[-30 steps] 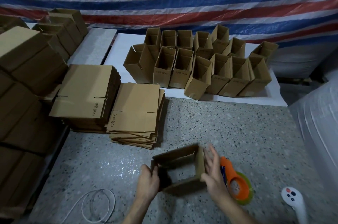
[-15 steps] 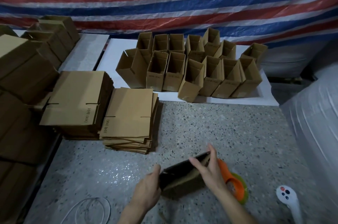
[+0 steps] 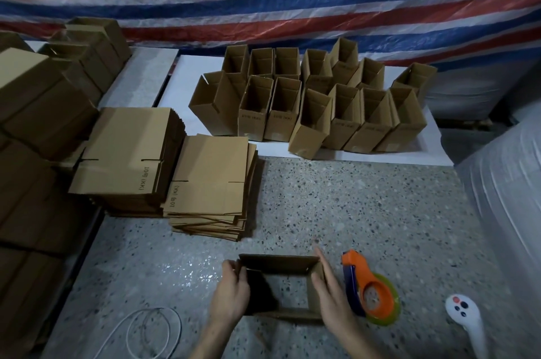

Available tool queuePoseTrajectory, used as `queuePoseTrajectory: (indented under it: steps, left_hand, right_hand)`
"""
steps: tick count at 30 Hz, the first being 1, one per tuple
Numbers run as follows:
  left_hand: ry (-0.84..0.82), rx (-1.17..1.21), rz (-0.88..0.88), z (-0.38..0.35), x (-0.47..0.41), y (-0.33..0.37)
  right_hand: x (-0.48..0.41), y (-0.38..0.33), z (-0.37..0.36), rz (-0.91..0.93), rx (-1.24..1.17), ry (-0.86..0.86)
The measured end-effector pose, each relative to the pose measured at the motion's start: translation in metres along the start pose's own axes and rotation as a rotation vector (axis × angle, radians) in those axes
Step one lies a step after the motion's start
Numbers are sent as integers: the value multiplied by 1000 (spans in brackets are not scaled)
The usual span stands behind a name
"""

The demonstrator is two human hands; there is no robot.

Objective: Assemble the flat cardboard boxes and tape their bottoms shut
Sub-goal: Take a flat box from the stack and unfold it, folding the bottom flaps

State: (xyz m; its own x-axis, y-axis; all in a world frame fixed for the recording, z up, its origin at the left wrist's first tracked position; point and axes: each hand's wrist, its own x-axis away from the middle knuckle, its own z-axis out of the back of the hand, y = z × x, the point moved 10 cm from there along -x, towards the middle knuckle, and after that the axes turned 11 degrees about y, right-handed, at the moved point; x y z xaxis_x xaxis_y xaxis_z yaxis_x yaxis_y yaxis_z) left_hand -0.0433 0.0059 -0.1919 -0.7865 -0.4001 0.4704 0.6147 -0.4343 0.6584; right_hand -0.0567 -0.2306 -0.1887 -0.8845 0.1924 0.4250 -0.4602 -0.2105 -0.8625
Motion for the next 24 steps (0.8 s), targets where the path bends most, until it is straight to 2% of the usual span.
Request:
queuePoseTrajectory:
  steps: [3,5,8,10,16,19,24]
  left_hand:
    - [-46,16,67,-5,-1,-9]
    - [-104,93,163,-7,-2,-16]
    - [-229,322,271,-8,0,-23]
    - [-296,384,291,-5,1,-30]
    - [-519,524,374,-8,17,-49]
    - [-540,533,382,-6,19,-53]
    - [-501,414,361,-8,18,-55]
  right_hand:
    - [-2,9,-4,-86,-230,-36]
    - [-4,18,3,-118,-248,-22]
    - [-4,22,4,-124,-210,-93]
    - [-7,22,3,-142,-181,-100]
    - [-18,22,-2,-162,157,27]
    - [-29,17,3,-154,265,95]
    - [-29,18,22,-103,263,216]
